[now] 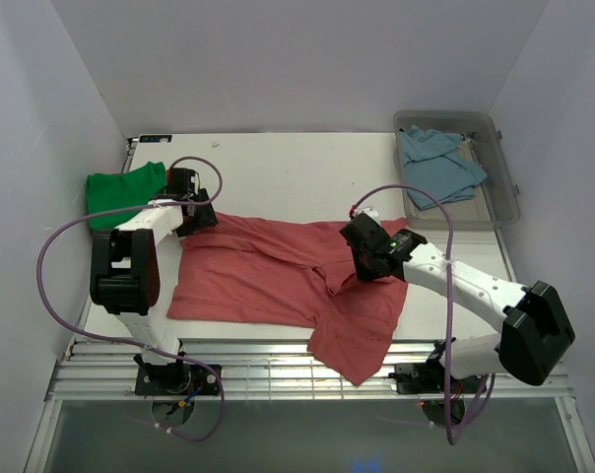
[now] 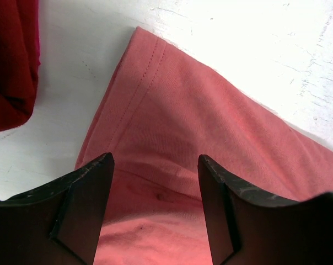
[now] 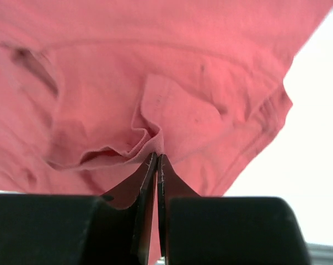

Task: Fold and stack the t-shirts
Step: Fold the tshirt

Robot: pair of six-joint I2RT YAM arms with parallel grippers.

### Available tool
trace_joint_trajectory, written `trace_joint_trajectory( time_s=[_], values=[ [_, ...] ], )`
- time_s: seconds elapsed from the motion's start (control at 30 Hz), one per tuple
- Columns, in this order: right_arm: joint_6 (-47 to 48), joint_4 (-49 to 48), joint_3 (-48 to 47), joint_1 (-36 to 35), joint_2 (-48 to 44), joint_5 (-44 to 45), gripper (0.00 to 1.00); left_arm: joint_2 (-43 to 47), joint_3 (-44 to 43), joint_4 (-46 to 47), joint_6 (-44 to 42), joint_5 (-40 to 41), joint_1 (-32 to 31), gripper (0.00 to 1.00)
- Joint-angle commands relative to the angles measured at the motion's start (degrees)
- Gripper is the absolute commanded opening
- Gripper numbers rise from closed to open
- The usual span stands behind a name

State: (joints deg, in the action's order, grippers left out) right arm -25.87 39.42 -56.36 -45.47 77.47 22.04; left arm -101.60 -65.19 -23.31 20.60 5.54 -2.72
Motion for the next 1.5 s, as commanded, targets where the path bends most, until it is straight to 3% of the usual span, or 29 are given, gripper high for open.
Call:
trace_joint_trajectory(
  time_s=[0.0,0.27,0.43,0.47,0.57,0.63,0.77,0.87,0.97,1.13,1.47],
  values=[
    [-4.8,6.3,4.0,-1.1,-3.2,-0.4,0.08,2.1,0.2,0.9,0.2,-0.1,0.2,0.73],
    [-12.0,13.0,9.0,-4.8,-7.3,-5.7,0.11,2.3,0.5,0.9,0.3,0.0,0.2,0.73],
    [-12.3,14.6,4.1,-5.6,-8.0,-2.5,0.44,2.4,0.0,0.9,0.5,0.4,0.2,0.73],
    [-11.6,14.6,0.8,-5.5,-7.5,-0.1,0.56,2.3,-0.2,0.8,0.5,0.4,0.2,0.73],
    [-9.0,14.8,-5.4,-4.0,-4.6,4.4,0.66,1.6,-1.7,0.9,0.8,0.1,0.2,0.73],
    [-6.6,13.2,-7.3,-2.5,-1.9,6.9,0.62,1.0,-3.3,0.6,1.0,-0.4,0.3,0.73],
    [-0.9,4.5,-8.4,5.8,2.1,3.7,0.3,-1.4,-6.6,-0.1,1.3,-1.3,0.2,0.73],
    [1.8,-1.7,-8.8,9.6,5.6,-2.0,0.17,-2.5,-8.3,-0.4,1.6,-2.0,0.2,0.73],
    [2.3,-1.5,-11.0,9.8,10.0,-5.9,0.16,-2.7,-8.6,-0.9,1.7,-2.2,0.2,0.72],
    [1.9,-4.0,-6.6,9.4,11.6,-12.2,0.28,-1.8,-7.1,-0.8,1.9,-2.2,0.2,0.72],
    [0.9,-4.5,0.1,7.7,12.3,-14.0,0.4,-0.8,-2.6,0.5,2.3,-2.9,0.2,0.78]
  ],
)
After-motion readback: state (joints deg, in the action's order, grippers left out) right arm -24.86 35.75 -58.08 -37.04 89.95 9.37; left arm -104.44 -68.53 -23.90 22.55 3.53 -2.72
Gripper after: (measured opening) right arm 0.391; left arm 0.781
